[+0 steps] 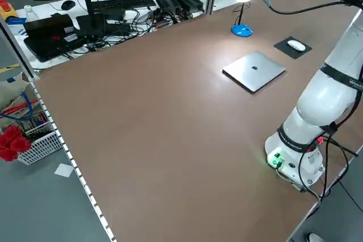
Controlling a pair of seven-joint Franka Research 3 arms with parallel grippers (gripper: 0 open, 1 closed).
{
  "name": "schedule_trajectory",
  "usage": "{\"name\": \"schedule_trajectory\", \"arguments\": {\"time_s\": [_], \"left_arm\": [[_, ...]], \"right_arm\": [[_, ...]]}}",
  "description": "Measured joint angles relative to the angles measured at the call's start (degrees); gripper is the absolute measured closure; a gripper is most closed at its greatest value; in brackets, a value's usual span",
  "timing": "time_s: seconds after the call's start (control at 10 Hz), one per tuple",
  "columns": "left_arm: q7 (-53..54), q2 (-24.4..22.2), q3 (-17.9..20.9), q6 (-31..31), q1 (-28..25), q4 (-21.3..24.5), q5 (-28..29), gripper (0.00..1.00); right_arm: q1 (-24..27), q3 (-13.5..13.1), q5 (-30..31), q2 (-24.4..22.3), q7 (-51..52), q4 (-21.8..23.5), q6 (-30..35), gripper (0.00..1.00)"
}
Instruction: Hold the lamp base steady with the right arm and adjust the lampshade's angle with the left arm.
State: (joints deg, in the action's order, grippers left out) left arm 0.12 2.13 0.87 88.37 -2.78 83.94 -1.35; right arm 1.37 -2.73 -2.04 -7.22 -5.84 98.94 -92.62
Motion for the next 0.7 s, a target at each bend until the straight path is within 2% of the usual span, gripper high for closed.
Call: {"name": "schedule_trajectory", "arguments": {"time_s": [0.3, 0.7], "left_arm": [[0.00, 0.00, 0.00, 0.01, 0.00, -0.01, 0.00, 0.02], [0.00, 0.00, 0.00, 0.02, 0.00, -0.02, 0.00, 0.02]], "right_arm": [[0.21, 0.07, 0.00, 0.12, 3.23, -1.14, -0.56, 0.00], [0.20, 0.36, 0.00, 2.86, 3.58, -4.03, -0.90, 0.00]]}}
